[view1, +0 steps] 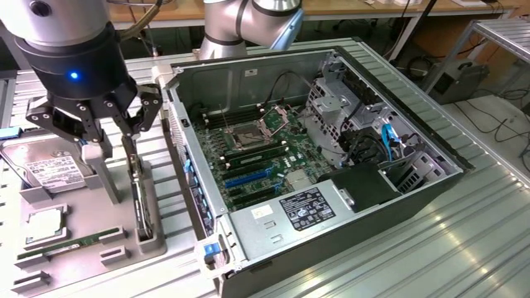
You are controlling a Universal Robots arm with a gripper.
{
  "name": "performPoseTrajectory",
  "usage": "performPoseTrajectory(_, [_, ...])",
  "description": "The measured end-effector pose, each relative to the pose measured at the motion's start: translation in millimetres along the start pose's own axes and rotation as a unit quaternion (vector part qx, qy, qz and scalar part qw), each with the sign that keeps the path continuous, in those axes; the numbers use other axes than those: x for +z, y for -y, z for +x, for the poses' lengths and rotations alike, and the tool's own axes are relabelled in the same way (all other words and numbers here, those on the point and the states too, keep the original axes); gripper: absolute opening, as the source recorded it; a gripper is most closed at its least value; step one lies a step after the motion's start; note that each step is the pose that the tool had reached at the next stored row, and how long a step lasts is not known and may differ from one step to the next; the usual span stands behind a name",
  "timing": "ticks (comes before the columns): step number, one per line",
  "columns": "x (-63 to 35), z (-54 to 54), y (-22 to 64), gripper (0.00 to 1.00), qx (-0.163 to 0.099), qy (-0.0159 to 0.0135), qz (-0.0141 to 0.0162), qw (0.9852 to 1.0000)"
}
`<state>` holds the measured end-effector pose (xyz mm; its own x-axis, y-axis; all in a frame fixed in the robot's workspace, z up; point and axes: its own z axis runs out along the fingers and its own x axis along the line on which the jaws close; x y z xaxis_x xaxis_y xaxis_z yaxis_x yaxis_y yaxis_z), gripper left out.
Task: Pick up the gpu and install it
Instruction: 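Pick up the gpu and move the gpu toward the slot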
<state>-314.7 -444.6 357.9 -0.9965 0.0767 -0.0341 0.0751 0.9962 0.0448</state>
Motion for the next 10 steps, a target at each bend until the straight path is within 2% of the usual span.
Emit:
performPoseTrajectory(4, [15.2,0.6,1.4,0.36,0.000,0.0001,0.0000,1.0000])
performPoseTrajectory(10, [27.6,1.0,2.0,0.36,0.000,0.0001,0.0000,1.0000])
